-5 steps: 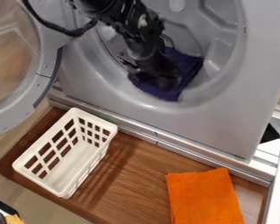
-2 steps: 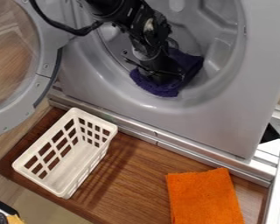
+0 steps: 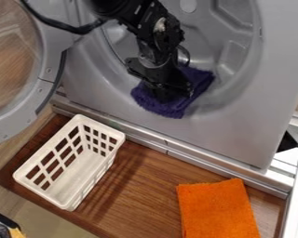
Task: Take the purple cloth out of the washing machine and put it in the white basket
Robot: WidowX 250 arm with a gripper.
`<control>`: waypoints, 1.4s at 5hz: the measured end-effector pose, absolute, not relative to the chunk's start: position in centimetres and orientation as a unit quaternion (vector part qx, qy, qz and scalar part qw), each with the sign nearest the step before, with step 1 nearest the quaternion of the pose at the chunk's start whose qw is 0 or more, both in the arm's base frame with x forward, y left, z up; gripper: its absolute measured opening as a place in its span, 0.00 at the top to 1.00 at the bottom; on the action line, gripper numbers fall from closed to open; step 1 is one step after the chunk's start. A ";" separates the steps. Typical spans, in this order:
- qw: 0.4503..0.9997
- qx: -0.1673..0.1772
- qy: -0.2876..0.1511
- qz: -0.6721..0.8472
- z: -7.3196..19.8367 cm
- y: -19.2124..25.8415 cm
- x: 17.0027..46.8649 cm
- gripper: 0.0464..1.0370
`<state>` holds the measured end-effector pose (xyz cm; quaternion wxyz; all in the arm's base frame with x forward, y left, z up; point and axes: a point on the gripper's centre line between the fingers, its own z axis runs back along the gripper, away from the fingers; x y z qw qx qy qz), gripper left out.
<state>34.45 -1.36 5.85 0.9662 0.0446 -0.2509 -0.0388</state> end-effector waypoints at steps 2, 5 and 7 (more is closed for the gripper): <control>0.971 0.067 -0.228 -0.019 7.1 -0.6 30.0 0.96; 0.975 0.076 -0.205 0.044 4.8 2.8 22.3 0.96; 0.972 0.091 -0.199 0.086 4.4 5.7 20.8 0.96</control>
